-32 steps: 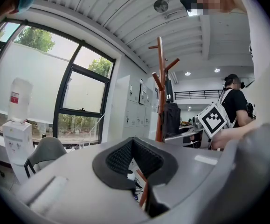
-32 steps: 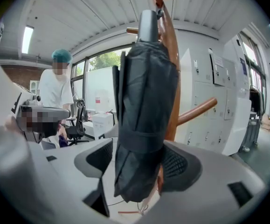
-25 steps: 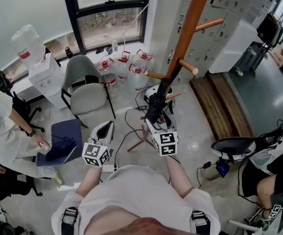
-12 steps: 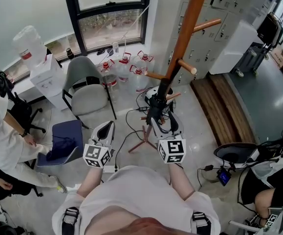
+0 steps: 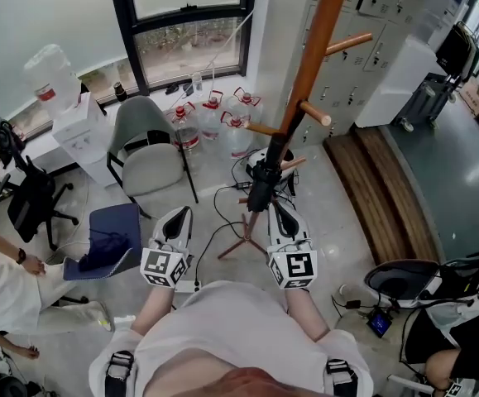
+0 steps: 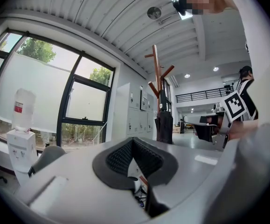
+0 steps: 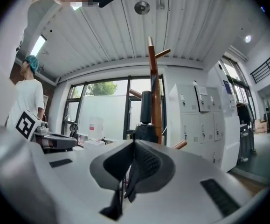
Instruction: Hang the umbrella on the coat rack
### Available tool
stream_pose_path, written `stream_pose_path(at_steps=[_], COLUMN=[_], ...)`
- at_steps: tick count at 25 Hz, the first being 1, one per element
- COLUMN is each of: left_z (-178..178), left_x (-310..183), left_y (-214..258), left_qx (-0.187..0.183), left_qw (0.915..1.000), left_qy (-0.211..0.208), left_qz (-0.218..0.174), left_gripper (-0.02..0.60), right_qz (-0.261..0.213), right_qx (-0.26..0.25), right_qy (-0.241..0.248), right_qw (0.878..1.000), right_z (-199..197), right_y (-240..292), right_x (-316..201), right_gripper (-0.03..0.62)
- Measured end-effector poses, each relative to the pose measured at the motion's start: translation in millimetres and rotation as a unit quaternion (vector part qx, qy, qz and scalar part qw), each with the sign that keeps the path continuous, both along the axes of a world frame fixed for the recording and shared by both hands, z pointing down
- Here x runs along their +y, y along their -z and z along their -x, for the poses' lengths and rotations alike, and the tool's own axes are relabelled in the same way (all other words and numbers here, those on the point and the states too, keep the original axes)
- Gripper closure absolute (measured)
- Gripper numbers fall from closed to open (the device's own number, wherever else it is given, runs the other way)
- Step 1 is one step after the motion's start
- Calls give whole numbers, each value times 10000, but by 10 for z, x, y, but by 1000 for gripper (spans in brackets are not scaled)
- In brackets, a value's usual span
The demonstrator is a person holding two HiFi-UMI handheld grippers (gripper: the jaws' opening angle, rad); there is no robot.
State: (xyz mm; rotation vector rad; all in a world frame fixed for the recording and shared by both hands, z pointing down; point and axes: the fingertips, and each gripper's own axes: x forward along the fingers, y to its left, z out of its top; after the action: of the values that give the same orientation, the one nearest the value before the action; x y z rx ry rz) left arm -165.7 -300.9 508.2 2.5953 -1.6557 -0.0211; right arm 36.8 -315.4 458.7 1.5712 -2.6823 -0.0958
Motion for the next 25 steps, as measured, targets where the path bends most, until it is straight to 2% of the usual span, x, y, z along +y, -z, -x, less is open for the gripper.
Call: stream_pose_path(at_steps=[9, 17, 25], left_z=[-27, -35, -36], left_x=[29, 20, 16], left_y=[-37, -38, -34], left_qx=[-3, -4, -10], left_qw=[10000, 10000, 10000], left_qy=[-4, -11, -24], left_qz=[57, 44, 45], left_gripper=[572, 572, 572], right_qz=[-2, 144, 302], right_qx=[-139, -169, -434], right_qy=[258, 187, 221], right_qw=[9996, 9996, 9984], right_z=[37, 2, -29], right_y=[28, -87, -61], right_x=[110, 85, 78], right_gripper=[586, 586, 586])
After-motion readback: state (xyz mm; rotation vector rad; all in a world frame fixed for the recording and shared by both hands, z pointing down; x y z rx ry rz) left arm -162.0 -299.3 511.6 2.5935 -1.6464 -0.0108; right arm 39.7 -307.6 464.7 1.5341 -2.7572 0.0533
